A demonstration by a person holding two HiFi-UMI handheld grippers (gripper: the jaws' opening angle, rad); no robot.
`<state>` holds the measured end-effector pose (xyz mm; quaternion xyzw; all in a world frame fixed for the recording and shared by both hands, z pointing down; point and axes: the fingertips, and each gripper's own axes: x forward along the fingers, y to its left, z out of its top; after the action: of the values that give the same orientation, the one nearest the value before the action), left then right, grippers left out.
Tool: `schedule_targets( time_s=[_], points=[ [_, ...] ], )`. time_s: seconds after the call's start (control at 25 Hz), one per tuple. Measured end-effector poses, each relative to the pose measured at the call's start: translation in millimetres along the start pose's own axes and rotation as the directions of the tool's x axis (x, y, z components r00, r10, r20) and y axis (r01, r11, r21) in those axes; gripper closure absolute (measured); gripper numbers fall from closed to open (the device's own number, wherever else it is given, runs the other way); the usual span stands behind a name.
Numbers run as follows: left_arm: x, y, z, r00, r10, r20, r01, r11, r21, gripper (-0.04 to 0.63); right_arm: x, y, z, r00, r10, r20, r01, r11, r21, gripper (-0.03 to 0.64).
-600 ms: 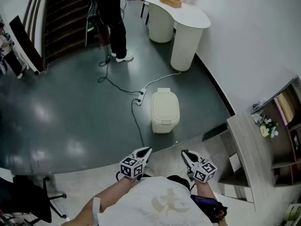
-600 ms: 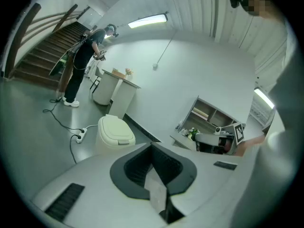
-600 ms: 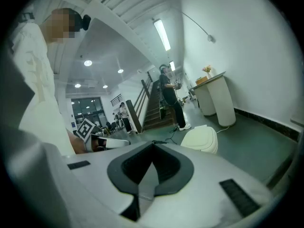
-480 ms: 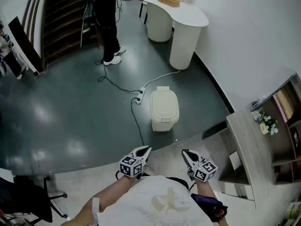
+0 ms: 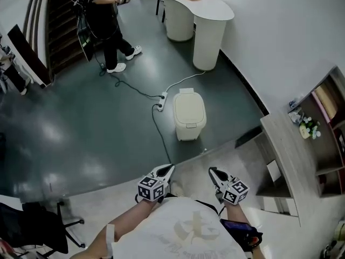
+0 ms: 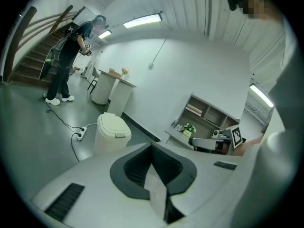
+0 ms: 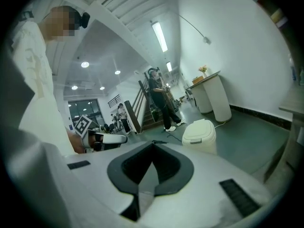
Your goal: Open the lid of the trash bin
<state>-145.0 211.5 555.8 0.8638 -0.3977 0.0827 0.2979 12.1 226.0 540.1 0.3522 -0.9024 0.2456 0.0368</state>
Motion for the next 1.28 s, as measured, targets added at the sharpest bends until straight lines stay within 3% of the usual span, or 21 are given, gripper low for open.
schedule_targets(
  time_s=[0.36,0.96,1.28],
  points=[
    [-7.1,0.9,-6.5,1.000,0.002,-0.003,-0.002,1.000,0.006,0.588,-5.6,1.1,-11.1,1.000,-0.030,-0.003,0.030,0.999,0.024,0.612],
    [32.8,23.8,37.3,1.000,-0.012,0.028,0.011,0.999,0.034,0.588,37.4,-41.7,36.9,0.999,-0.018,0.031,0.017,1.000,0.012,0.612],
    [32.8,29.4,18.8,1.000,0.010,-0.012,-0.010,1.000,-0.004,0.588,47.4,-47.6,20.7,1.000,-0.013,-0.011,0.013,0.999,0.049,0.612]
  ],
)
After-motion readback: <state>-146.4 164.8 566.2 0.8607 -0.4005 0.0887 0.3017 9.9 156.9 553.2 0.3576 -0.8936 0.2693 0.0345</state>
